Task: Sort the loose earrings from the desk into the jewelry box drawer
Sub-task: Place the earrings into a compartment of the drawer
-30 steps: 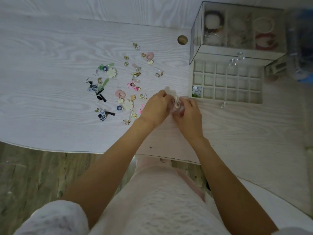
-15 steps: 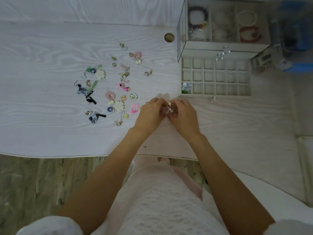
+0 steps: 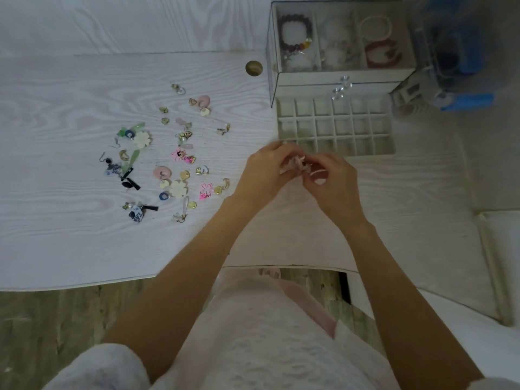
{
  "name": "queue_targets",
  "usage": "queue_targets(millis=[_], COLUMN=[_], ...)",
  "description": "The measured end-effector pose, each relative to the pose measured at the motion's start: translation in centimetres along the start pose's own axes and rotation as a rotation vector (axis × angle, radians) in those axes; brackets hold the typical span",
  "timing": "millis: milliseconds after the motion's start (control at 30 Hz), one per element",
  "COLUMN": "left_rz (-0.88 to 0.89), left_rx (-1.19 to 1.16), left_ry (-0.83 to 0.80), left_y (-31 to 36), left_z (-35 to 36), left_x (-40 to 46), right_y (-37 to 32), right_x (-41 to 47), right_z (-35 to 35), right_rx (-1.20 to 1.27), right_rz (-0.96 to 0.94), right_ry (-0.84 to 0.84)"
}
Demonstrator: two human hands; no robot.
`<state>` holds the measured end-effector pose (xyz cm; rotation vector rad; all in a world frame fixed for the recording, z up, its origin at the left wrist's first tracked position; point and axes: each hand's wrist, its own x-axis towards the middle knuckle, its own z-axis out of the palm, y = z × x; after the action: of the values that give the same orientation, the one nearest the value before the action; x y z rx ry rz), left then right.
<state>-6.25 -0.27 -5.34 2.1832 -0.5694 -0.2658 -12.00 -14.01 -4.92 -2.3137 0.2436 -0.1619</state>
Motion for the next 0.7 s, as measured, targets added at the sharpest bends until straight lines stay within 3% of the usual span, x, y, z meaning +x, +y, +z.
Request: queue_targets(millis=[333, 567, 700], left_rz=[0.020, 0.064, 0.094], left_rx=[0.327, 0.253, 0.327], left_ry=[-0.049, -0.107, -0.133], left_y=[0.0, 0.1, 0.1], left_z=[1.6, 0.8, 1.2], left_x=[5.0, 5.2, 5.0], right_y=[3.0, 3.5, 3.9], right_x=[3.1, 3.1, 2.5], right_z=[0.7, 0.7, 0.3], right_rx=[-0.062, -0.045, -0.233], right_rz=[0.085, 0.073, -0.014], right_ry=[0.150, 0.090, 0.060])
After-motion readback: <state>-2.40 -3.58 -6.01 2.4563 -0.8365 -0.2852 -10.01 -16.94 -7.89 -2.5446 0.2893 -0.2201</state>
